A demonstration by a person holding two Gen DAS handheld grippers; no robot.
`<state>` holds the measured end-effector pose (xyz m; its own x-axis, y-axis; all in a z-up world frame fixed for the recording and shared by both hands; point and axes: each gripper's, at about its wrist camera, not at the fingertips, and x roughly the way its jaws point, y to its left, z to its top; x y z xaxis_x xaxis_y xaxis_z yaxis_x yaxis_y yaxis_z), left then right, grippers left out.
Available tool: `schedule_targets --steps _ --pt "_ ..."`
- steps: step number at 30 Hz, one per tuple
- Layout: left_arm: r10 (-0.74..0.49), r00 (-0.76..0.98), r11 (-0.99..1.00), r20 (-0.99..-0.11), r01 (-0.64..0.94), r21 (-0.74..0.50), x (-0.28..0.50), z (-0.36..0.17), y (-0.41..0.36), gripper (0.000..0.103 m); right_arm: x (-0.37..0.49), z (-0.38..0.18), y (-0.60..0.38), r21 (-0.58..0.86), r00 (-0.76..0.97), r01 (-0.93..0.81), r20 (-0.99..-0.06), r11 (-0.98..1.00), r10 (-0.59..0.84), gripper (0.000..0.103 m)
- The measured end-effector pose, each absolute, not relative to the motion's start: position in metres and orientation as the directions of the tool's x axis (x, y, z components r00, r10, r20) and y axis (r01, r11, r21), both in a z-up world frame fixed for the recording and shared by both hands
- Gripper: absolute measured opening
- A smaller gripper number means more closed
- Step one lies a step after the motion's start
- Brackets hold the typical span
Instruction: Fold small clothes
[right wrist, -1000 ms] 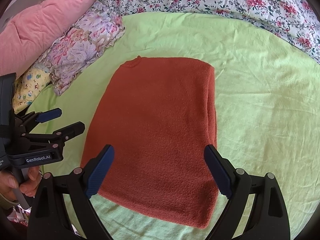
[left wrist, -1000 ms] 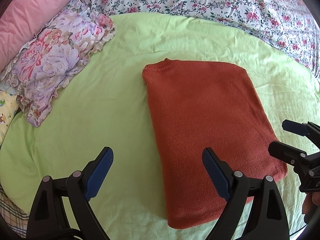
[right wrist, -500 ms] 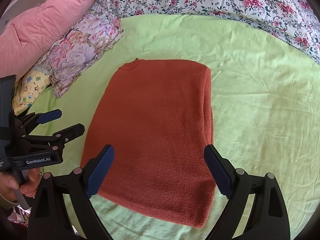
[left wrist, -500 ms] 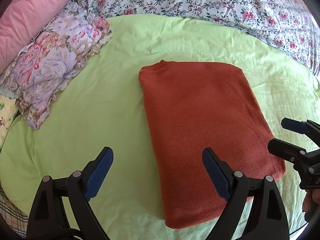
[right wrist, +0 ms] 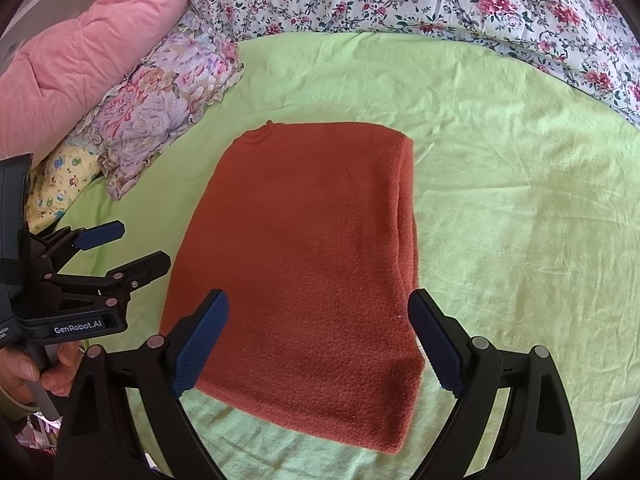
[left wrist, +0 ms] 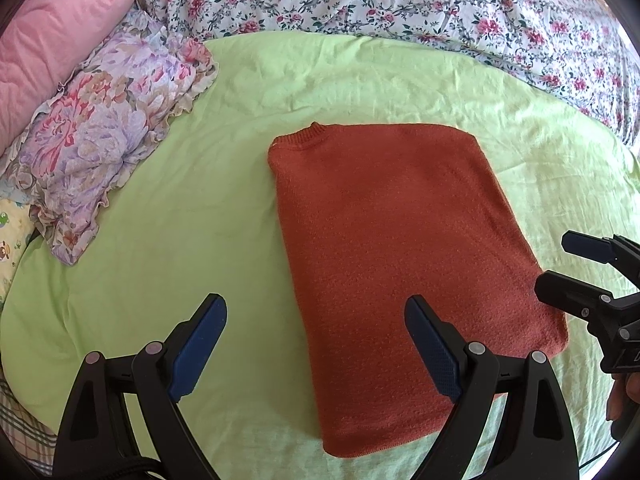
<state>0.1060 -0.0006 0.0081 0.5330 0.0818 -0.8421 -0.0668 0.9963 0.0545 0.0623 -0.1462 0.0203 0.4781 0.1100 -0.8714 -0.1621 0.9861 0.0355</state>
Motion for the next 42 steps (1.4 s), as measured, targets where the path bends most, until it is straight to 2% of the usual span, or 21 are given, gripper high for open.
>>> schedule_targets --steps 22,42 --pt "0.083 0.546 0.996 -0.833 -0.062 0.059 0.110 0.011 0.000 0.091 0.063 0.022 -0.147 0.038 0.481 -0.165 -0.869 0.986 0.114 0.091" --pt "0.099 0.543 0.992 -0.834 -0.124 0.037 0.109 0.010 0.013 0.091 0.073 0.022 -0.147 0.028 0.483 -0.173 -0.869 0.985 0.109 0.091"
